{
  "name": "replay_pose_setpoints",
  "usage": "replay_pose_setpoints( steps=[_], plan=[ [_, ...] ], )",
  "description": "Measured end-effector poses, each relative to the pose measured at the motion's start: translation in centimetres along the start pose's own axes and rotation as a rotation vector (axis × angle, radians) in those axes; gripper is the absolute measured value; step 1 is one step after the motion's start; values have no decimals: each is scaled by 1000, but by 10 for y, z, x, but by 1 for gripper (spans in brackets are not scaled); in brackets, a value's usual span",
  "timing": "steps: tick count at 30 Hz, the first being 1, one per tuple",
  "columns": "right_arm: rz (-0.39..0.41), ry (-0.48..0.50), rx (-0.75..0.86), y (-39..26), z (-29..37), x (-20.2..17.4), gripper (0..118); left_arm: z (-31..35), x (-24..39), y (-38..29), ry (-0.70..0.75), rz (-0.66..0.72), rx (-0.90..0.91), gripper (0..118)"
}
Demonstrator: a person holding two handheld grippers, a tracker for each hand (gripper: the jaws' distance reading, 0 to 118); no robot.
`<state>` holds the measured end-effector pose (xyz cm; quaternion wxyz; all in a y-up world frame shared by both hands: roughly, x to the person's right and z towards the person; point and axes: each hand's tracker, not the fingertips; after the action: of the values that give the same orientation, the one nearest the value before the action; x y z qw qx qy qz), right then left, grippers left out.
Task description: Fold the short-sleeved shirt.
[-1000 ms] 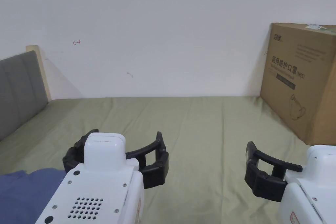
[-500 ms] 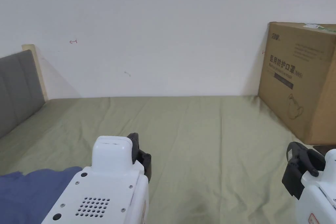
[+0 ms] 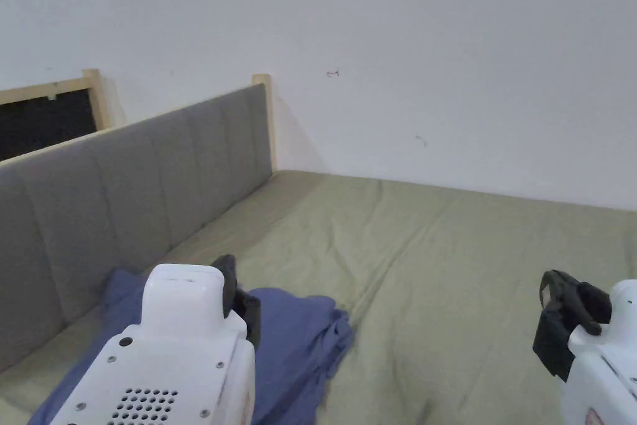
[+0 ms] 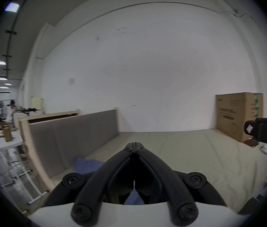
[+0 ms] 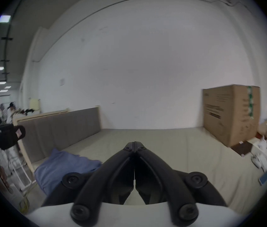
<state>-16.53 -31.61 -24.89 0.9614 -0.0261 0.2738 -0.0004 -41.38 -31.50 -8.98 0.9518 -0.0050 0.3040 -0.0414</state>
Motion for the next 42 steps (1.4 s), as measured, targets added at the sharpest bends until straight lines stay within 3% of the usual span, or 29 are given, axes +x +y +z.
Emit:
replay_pose_setpoints(
  steps=[4, 9, 11, 14, 17, 18, 20, 21, 26, 31, 33, 34, 41, 42],
  plan=[
    [-1, 101, 15, 5, -5, -21, 0, 2, -21, -4, 15, 32, -22, 0],
    [28, 139, -28, 5, 0, -6, 0, -26, -50, 14, 9, 102, -30, 0],
    [61, 129, -70, 0, 0, 6, 0, -72, -67, 19, -57, 116, -207, 0],
    [83, 84, -132, -11, -3, 24, 0, -168, -90, -9, -204, 187, -640, 0],
    [128, 27, -171, -26, -7, 38, 0, -245, -98, -70, -215, 255, -871, 0],
    [135, 25, -187, -30, -7, 41, 0, -264, -100, -87, -190, 260, -920, 17],
    [138, 22, -236, -40, -13, 49, 0, -298, -100, -119, -133, 271, -1018, 94],
    [138, 17, -262, -45, -17, 52, 0, -312, -99, -133, -112, 265, -1049, 105],
    [155, 0, -350, -68, -31, 61, 0, -357, -84, -187, -122, 210, -1080, 105],
    [119, 20, -411, -78, -45, 69, 0, -383, -72, -243, -96, 134, -1182, 105],
    [113, 19, -434, -83, -51, 70, 0, -380, -69, -250, -168, 128, -1130, 118],
    [110, 18, -446, -84, -53, 70, 0, -376, -68, -254, -113, 72, -1117, 118],
    [62, 20, -479, -93, -56, 70, 0, -353, -73, -252, -119, 94, -1017, 118],
    [57, 23, -483, -93, -56, 69, 0, -350, -69, -250, -90, 46, -1020, 113]
  ],
)
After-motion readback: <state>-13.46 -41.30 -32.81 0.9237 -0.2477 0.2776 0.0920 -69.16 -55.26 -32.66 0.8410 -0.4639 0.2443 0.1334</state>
